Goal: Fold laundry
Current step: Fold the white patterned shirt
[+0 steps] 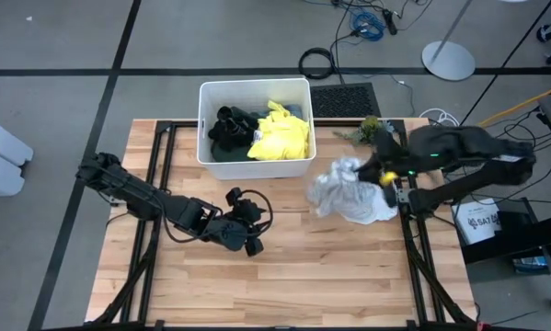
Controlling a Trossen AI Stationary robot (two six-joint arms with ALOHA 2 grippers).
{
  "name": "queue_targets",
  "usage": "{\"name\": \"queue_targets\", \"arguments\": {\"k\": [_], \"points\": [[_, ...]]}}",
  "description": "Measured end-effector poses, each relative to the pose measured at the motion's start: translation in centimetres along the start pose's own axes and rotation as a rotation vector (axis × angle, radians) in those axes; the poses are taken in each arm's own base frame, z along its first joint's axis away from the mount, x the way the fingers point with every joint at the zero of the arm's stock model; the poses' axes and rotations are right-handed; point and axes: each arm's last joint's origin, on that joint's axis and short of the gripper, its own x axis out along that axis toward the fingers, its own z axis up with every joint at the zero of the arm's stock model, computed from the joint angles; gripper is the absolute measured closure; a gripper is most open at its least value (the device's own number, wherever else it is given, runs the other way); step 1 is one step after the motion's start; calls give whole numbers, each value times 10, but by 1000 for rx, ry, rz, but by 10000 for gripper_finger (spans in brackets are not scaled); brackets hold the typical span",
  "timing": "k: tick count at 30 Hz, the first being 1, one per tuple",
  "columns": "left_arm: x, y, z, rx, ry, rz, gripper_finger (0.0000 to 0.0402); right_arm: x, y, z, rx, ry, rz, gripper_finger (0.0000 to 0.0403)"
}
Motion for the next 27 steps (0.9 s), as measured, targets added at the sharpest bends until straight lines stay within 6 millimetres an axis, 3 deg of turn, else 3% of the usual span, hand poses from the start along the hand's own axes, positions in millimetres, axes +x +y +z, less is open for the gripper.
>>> {"name": "queue_targets", "arguments": {"k": [6, 10, 13, 16, 21, 27], "points": [[0, 0, 0, 18, 0, -1, 238, -10, 39, 27, -86, -295, 383, 403], [-1, -1, -1, 22, 2, -1, 238, 5, 59, 39, -130, -381, 513, 403], [-2, 0, -4, 47, 28, 10, 238, 22, 68, 40, -158, -352, 576, 403], [-3, 0, -8, 56, 55, 21, 238, 47, 70, 31, -201, -218, 540, 403], [-5, -2, -12, 68, 69, 21, 238, 87, 61, 2, -200, 163, 403, 403], [-6, -2, -12, 72, 73, 22, 238, 106, 46, -33, -76, 603, 213, 403]]}}
